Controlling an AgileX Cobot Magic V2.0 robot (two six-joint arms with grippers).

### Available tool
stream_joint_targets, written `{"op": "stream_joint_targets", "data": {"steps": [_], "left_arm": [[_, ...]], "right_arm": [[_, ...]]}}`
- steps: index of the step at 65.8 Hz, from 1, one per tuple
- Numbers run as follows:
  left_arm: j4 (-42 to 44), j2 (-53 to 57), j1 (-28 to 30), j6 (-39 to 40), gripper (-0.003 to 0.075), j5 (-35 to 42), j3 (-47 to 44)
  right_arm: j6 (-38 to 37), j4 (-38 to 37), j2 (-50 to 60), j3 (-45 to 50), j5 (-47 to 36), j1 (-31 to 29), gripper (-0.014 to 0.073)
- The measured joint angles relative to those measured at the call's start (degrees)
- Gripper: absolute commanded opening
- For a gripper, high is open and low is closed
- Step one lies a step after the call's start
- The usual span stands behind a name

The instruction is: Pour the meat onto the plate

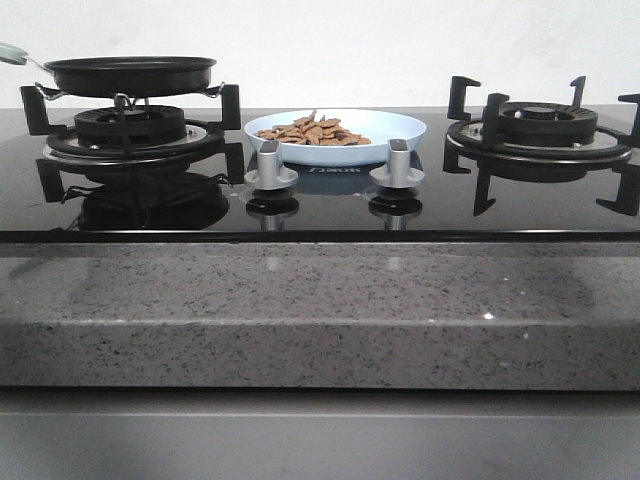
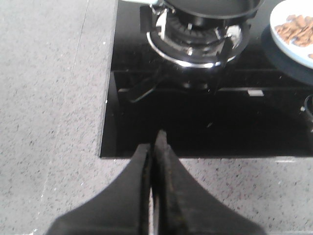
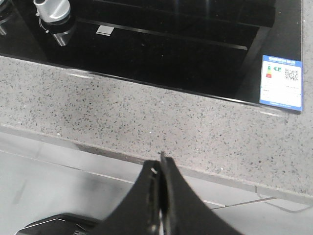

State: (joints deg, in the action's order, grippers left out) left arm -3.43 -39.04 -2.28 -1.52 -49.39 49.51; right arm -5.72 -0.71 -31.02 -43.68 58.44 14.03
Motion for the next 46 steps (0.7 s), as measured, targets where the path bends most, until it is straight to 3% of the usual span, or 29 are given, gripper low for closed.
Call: {"op": "stream_joint_targets", "data": {"steps": [32,46], "left_arm": [[0.4,3.4,-0.5,0.0,-0.002,1.8,-2.5],[1.2,17.2,-0.6,0.0,-0.002,17.9,-19.9]], "right_arm": [[0.0,0.0,0.0,0.0,0.3,0.0,-0.007],[0.0,0.0,0.0,0.0,0.3,0.0,-0.007]]}}
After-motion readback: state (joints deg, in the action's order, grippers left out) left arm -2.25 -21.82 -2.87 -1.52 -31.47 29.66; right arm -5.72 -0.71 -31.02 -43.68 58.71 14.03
